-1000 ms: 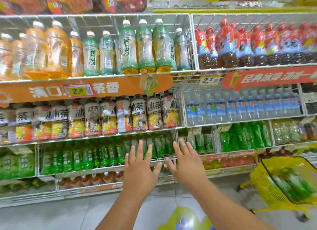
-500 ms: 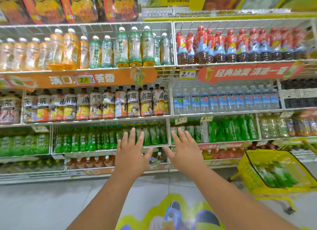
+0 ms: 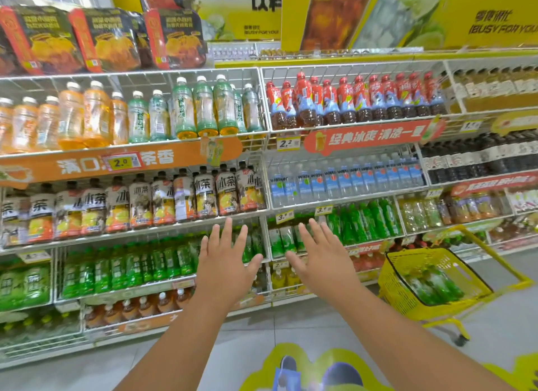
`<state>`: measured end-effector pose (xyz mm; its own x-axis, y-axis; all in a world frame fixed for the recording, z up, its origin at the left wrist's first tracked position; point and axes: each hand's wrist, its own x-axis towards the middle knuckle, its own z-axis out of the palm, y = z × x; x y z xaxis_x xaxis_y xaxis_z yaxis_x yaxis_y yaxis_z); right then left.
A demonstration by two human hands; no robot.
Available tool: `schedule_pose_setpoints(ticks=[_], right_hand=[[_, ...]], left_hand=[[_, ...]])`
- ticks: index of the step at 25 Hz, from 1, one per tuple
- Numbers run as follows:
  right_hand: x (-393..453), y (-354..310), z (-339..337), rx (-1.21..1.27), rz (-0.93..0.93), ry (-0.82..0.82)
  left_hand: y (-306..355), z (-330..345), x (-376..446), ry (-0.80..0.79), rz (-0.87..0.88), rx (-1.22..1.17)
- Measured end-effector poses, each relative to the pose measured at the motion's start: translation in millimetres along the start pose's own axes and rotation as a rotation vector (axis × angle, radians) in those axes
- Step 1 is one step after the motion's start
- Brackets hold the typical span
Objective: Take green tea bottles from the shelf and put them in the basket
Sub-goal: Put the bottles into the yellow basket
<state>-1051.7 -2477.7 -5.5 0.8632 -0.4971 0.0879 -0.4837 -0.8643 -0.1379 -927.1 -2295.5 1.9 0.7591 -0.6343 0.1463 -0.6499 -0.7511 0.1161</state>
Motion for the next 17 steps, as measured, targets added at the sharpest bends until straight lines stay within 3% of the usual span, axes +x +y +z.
schedule_pose_setpoints(ticks=[9,17], right_hand=[[-38,29,-10,-0.023,0.203,0.017],[-97,166,-13,0.065,0.464,0.067]], left_hand=[[43,17,18,-0.031,0.229,-0.077],[206,54,28,-0.042,0.461,-0.139]])
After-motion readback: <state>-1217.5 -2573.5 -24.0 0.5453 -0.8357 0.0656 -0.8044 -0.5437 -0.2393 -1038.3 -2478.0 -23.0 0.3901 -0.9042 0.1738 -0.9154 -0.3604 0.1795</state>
